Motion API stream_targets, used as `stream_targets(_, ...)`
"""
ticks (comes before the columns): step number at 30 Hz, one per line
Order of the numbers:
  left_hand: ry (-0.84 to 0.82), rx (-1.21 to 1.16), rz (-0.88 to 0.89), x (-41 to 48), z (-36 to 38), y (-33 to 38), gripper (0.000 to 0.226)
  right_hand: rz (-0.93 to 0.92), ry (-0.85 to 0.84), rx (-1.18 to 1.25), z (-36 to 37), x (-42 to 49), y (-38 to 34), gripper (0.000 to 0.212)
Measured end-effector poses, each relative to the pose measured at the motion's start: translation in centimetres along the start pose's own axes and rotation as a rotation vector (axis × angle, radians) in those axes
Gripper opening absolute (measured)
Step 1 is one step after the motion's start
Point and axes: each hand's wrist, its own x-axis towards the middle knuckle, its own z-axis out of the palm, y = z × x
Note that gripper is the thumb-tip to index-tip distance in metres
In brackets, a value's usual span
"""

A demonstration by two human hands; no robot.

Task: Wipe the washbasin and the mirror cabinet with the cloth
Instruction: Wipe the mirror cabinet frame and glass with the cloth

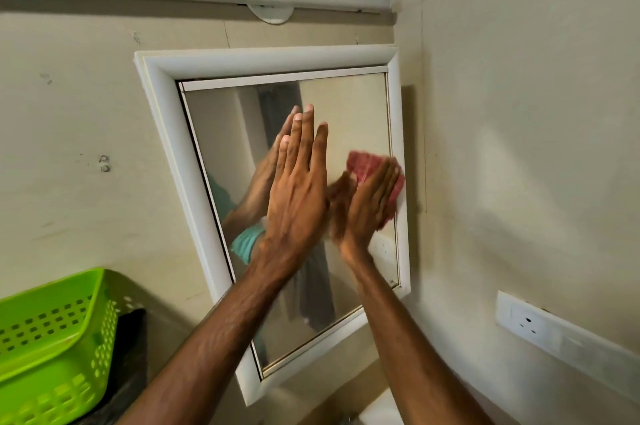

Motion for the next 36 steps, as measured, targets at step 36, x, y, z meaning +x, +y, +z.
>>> stream_targets(36, -0.034, -0.129, 0.013, 3.0, 0.8, 2.0, 0.100, -0.321, 0.227, 0.264, -0.3, 16.0, -7.9, 0.061)
